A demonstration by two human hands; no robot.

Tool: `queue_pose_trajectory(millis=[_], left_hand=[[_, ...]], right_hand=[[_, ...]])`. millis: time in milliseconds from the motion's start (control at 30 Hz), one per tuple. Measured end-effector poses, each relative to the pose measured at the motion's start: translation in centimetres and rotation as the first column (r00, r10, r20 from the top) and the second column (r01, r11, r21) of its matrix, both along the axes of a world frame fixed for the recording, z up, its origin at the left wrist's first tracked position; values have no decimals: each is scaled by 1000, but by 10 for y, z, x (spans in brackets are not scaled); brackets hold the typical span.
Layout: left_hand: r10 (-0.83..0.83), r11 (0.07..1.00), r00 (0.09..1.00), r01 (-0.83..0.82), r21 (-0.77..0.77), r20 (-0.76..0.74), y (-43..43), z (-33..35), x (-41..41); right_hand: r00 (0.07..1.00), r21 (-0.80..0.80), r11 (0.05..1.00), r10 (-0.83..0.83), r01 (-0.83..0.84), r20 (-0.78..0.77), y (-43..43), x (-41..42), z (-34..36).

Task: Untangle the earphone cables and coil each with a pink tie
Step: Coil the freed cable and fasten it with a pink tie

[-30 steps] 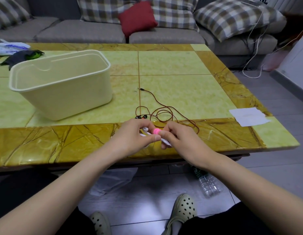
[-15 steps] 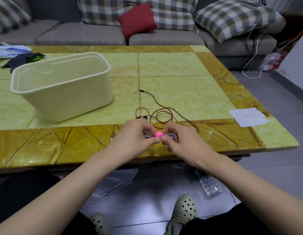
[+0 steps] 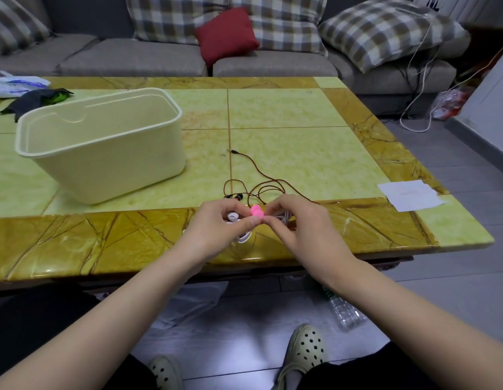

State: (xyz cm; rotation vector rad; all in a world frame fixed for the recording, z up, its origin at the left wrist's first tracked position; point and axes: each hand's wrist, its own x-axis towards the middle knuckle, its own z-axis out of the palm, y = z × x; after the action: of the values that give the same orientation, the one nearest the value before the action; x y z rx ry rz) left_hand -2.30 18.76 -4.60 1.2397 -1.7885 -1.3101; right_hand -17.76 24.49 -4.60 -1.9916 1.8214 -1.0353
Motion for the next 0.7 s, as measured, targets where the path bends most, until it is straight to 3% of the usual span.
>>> queue_pose_trajectory(millis=[267,533,700], left_hand=[[60,986,991,-40,165,-119,3,-3,-3],[94,972,978,-50,229,-185,10,3,-4],[96,976,981,-59,208,-170,10,1,-3]], right_hand=[[999,1,1000,13,-13,-35,-1,5,1],[995,-52,997,-44,49,85,-6,9,0],[956,-3,999,-34,36,290,-6,8,2]])
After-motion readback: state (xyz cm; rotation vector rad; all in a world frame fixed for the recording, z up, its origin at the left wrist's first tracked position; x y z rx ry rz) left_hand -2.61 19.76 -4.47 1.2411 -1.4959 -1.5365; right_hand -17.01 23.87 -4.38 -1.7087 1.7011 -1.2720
